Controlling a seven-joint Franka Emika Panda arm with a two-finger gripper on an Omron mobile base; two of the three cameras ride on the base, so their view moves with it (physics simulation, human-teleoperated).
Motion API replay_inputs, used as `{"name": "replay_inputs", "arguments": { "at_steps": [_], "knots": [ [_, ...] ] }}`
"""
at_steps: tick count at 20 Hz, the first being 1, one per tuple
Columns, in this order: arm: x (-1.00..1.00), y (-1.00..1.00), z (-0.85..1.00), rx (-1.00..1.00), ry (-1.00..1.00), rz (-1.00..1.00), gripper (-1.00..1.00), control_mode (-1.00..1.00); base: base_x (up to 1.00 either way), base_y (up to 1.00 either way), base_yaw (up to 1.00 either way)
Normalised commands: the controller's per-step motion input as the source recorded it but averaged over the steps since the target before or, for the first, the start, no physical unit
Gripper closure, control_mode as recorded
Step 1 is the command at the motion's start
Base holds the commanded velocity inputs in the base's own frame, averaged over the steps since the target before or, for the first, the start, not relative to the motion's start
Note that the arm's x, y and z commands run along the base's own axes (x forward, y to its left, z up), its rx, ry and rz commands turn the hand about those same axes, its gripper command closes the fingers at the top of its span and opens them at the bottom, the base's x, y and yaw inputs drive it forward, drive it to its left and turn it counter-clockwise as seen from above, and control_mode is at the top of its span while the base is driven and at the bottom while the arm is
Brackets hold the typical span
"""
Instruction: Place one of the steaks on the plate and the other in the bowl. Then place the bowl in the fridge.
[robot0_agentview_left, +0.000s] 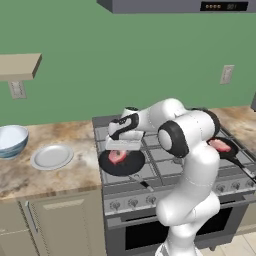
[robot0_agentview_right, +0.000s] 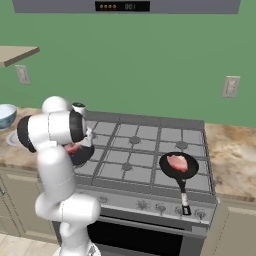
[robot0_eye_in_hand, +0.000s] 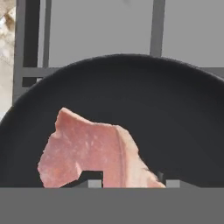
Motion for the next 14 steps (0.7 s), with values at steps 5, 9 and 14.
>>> {"name": "replay_inputs", "arguments": {
  "at_steps": [5,9,14],
  "knots": [
    [-0.51,-0.09,0.2,0.06,0.0,-0.07,1.0,-1.0,0.0,0.0,0.0],
    [-0.39,-0.05,0.28,0.06,0.0,-0.11,1.0,-1.0,0.0,0.0,0.0],
    [-0.22,0.0,0.95,0.09,-0.11,-0.13,1.0,-1.0,0.0,0.0,0.0]
  ]
}}
